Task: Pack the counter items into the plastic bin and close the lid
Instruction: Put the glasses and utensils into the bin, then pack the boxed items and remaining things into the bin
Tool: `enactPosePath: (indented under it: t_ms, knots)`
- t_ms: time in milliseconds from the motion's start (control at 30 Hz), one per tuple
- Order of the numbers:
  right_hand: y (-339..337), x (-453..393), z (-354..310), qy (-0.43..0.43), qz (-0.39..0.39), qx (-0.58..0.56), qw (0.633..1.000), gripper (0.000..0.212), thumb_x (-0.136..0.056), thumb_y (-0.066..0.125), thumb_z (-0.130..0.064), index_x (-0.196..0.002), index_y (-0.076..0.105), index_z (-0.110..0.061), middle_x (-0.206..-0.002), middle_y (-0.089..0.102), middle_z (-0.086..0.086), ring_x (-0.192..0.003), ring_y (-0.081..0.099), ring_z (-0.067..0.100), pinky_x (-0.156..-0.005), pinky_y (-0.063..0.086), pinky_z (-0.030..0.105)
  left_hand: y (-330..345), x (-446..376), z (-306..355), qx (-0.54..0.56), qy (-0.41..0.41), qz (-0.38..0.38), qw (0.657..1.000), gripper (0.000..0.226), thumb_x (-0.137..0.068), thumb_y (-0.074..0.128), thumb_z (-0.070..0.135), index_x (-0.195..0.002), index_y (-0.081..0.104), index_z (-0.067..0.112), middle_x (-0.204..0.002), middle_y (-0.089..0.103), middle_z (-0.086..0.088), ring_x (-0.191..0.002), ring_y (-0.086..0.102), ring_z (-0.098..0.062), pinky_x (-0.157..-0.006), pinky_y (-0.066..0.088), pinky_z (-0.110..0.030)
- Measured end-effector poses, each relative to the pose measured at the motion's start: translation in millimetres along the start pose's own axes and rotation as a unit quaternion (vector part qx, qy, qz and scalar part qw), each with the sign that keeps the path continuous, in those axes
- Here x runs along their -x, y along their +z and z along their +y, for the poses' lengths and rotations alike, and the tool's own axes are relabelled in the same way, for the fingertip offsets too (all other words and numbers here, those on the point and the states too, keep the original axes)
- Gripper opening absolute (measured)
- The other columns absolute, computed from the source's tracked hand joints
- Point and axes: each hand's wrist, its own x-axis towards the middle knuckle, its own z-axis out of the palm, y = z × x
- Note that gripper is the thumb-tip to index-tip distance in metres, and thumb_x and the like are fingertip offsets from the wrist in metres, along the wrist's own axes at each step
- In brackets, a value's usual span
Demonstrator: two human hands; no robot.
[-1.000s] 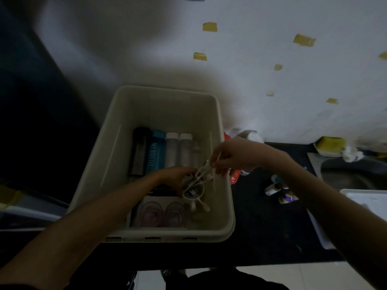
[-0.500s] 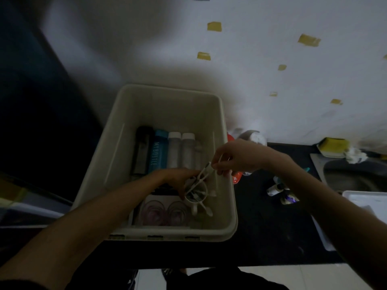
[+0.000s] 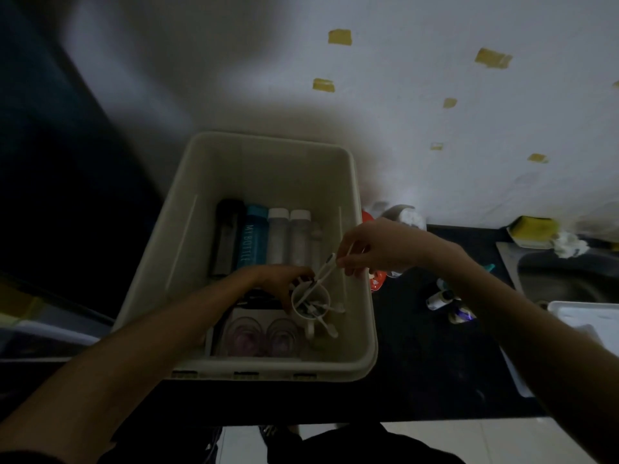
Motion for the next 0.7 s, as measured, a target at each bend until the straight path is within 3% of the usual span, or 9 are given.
enactPosePath:
  t_ms: [167,300,433,533,700]
  knots:
    - [-3,2,2,-0.011,0.017,-0.004,1.000,0.024,-0.096,0.059,-0.029,-0.110,0.067,-0.012,-0.092,0.075,-0.004,-0.079,0.072,0.004,-0.079,0.060,0.029,-10,11,9,-0.008,-0.019,0.006,1.000,0.080,-0.072,0.082,0.012,-0.139,0.040,0.021,-0.134,0.051,0.002,-0.121,0.053,-0.018,-0.098,0.049,-0.034]
    - [-11,14,9,-0.025,0.077,-0.036,0.996,0.021,-0.096,0.058,-0.029,-0.107,0.067,-0.014,-0.089,0.073,-0.008,-0.077,0.070,-0.004,-0.076,0.057,0.015,-36,38,31,-0.055,-0.072,0.017,0.996,0.069,-0.077,0.077,0.005,-0.136,0.045,0.023,-0.129,0.054,-0.002,-0.111,0.055,-0.018,-0.088,0.053,-0.032]
    - [-14,40,28,-0.033,0.171,-0.139,0.975,0.015,-0.094,0.060,-0.026,-0.104,0.067,-0.017,-0.085,0.071,-0.011,-0.076,0.068,-0.007,-0.068,0.051,0.006,-66,79,83,-0.051,-0.041,0.183,0.981,0.045,-0.080,0.076,0.011,-0.121,0.058,0.017,-0.110,0.062,0.000,-0.097,0.060,-0.014,-0.082,0.055,-0.030]
    - [-5,61,52,-0.012,0.228,-0.186,0.956,0.016,-0.093,0.060,-0.028,-0.103,0.067,-0.018,-0.086,0.073,-0.008,-0.079,0.070,-0.002,-0.074,0.056,0.018,-71,103,131,0.024,0.015,0.305,0.952,0.034,-0.080,0.078,0.017,-0.111,0.063,0.020,-0.097,0.066,0.006,-0.088,0.063,-0.006,-0.078,0.055,-0.024]
    - [25,94,100,0.043,0.255,-0.246,0.934,0.016,-0.093,0.061,-0.027,-0.105,0.068,-0.019,-0.088,0.073,-0.006,-0.079,0.070,0.001,-0.075,0.055,0.020,-52,102,210,0.089,0.055,0.359,0.927,0.026,-0.082,0.077,0.027,-0.105,0.064,0.024,-0.090,0.067,0.011,-0.085,0.064,-0.001,-0.076,0.053,-0.018]
